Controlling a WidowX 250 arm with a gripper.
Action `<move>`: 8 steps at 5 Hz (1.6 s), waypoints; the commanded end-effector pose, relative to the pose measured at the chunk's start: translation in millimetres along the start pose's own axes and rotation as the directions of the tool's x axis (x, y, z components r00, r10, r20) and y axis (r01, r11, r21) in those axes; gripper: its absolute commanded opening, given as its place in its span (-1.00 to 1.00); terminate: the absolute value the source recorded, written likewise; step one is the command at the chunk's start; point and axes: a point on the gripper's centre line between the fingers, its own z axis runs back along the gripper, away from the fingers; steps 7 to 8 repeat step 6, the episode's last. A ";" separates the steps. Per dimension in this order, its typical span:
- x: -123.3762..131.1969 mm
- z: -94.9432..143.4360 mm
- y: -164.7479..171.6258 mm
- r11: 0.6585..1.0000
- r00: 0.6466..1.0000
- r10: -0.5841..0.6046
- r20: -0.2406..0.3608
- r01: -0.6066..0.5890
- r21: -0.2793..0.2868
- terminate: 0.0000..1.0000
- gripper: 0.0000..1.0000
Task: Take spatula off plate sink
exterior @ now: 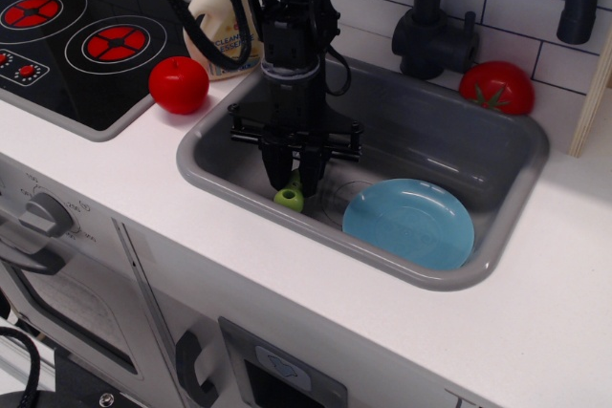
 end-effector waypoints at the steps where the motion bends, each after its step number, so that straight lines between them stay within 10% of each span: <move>1: 9.2 20.1 -2.6 1.000 0.999 0.026 0.026 -0.026 0.000 -1.00 1.00; 5: 9.7 61.6 -18.3 0.996 0.998 0.002 0.064 0.003 -0.085 -1.00 1.00; 6: 9.7 61.6 -18.3 0.996 0.998 0.002 0.064 0.003 -0.085 1.00 1.00; 8: 9.7 61.6 -18.3 0.996 0.998 0.002 0.064 0.003 -0.085 1.00 1.00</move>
